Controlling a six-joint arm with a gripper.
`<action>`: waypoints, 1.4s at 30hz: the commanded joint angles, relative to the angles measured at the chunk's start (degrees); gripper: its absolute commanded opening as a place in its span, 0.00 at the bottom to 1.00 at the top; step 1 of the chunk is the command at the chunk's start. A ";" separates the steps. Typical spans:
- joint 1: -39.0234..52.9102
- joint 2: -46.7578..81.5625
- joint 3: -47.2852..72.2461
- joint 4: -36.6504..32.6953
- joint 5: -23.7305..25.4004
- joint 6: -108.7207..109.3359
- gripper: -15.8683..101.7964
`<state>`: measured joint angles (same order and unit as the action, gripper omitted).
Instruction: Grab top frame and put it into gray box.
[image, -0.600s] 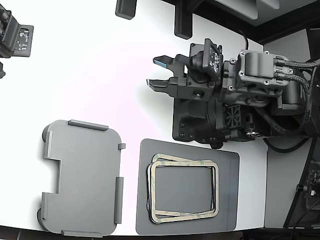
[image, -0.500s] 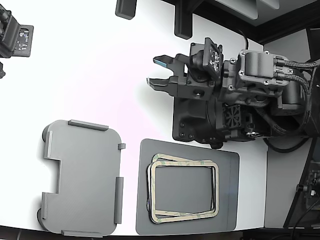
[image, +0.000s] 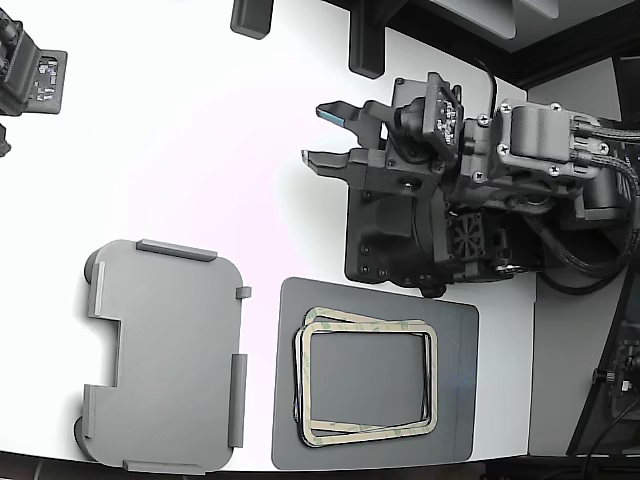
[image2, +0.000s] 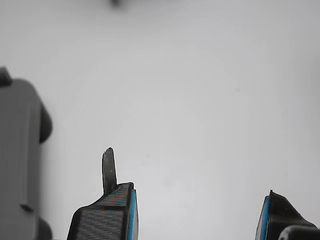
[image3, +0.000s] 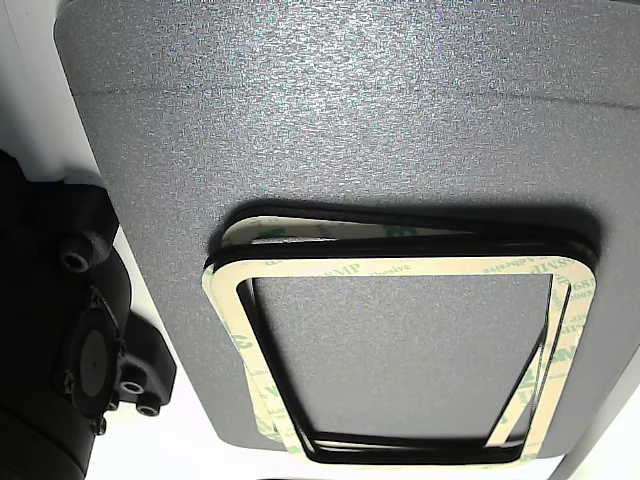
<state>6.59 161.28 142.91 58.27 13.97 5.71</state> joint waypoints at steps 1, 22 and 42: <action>3.96 -2.72 -7.65 1.05 3.08 -15.64 0.98; 21.80 -22.32 -25.22 22.76 -8.70 -117.51 0.95; 48.16 -41.92 -36.39 31.73 -10.02 -117.77 0.92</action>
<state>52.56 119.44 108.28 90.18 4.22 -113.73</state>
